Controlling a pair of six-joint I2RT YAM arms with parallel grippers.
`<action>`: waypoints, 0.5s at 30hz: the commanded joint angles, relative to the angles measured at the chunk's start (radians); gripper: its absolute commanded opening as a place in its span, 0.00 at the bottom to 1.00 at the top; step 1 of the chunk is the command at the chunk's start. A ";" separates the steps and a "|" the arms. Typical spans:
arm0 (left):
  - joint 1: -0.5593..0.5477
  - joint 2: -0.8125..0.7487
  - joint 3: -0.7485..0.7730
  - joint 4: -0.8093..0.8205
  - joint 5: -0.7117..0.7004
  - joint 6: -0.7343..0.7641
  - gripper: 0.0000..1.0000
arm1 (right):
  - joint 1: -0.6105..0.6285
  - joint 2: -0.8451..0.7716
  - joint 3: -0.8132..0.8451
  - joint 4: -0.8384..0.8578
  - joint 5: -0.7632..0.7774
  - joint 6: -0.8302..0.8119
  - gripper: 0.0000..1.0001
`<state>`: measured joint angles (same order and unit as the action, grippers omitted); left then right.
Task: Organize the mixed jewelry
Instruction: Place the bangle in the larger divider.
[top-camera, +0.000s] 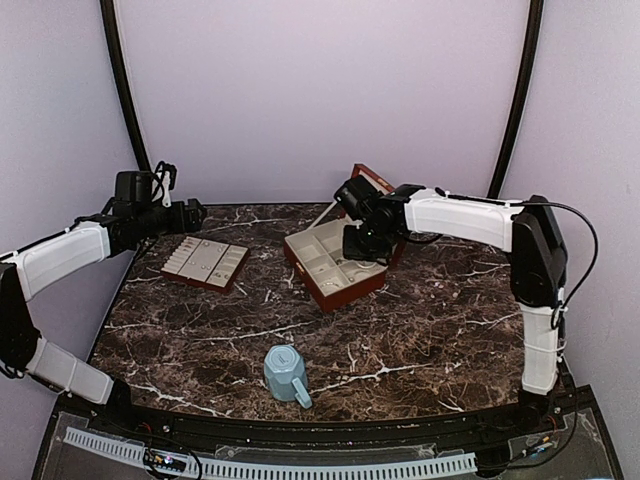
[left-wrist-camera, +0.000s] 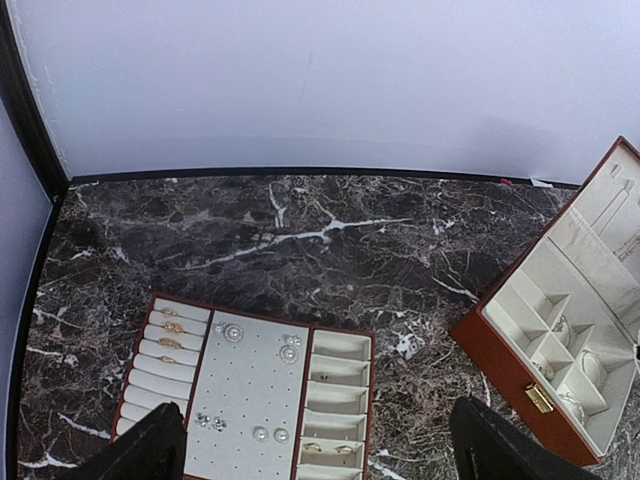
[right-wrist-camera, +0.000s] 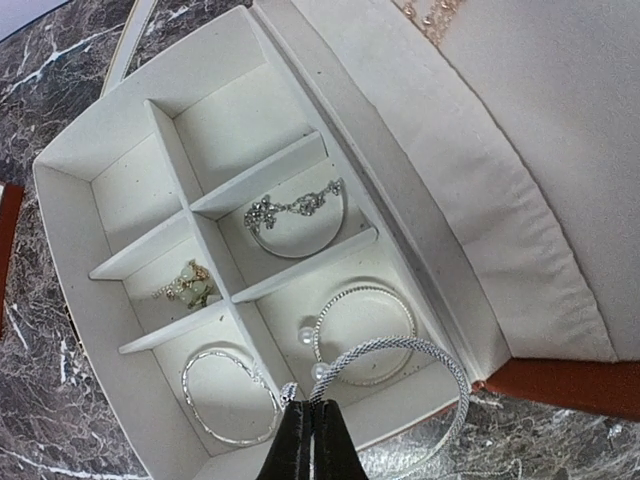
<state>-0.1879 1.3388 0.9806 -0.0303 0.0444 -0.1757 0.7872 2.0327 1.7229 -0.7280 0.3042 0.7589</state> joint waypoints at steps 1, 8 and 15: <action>-0.002 -0.003 -0.010 0.017 -0.006 0.014 0.94 | -0.012 0.053 0.076 0.039 -0.016 -0.055 0.00; -0.002 0.000 -0.009 0.017 -0.011 0.017 0.94 | -0.024 0.111 0.139 0.084 -0.026 -0.083 0.00; -0.002 -0.009 -0.008 0.017 -0.011 0.018 0.94 | -0.036 0.205 0.262 0.104 -0.028 -0.135 0.00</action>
<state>-0.1879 1.3415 0.9806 -0.0303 0.0402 -0.1745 0.7643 2.1868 1.9038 -0.6697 0.2752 0.6697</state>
